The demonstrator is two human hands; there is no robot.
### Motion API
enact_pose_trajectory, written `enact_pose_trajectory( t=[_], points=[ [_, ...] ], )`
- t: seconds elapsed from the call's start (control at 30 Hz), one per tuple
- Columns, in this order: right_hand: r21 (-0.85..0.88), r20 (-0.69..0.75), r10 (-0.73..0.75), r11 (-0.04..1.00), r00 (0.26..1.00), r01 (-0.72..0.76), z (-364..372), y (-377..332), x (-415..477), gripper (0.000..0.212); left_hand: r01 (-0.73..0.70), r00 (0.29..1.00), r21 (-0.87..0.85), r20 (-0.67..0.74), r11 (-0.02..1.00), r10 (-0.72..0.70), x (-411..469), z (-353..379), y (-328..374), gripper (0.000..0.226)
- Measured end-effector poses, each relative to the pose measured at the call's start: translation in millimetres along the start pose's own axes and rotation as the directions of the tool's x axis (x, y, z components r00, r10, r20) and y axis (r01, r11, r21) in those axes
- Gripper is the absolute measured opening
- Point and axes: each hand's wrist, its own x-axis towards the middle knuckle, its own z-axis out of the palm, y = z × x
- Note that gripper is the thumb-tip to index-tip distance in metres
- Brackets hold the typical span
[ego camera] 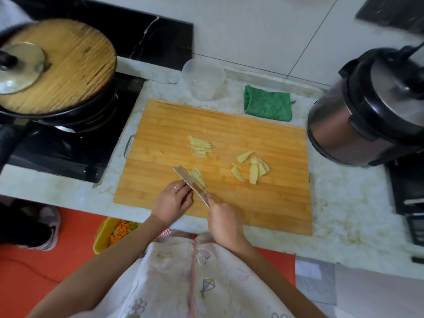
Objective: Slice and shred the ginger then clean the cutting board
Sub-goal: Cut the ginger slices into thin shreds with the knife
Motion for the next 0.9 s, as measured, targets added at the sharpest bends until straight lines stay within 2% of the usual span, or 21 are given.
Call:
enact_pose_trajectory(
  t=[0.73,0.9],
  points=[
    [0.040,0.005,0.052,0.998,0.999,-0.052,5,-10,9,0.055,-0.020,1.000,-0.025,-0.008,1.000,0.020,2,-2,-2,0.029],
    [0.032,-0.026,0.024,0.999,0.999,-0.023,1,-18,16,0.054,-0.017,1.000,-0.019,-0.017,1.000,0.017,1,0,-1,0.029]
  ],
)
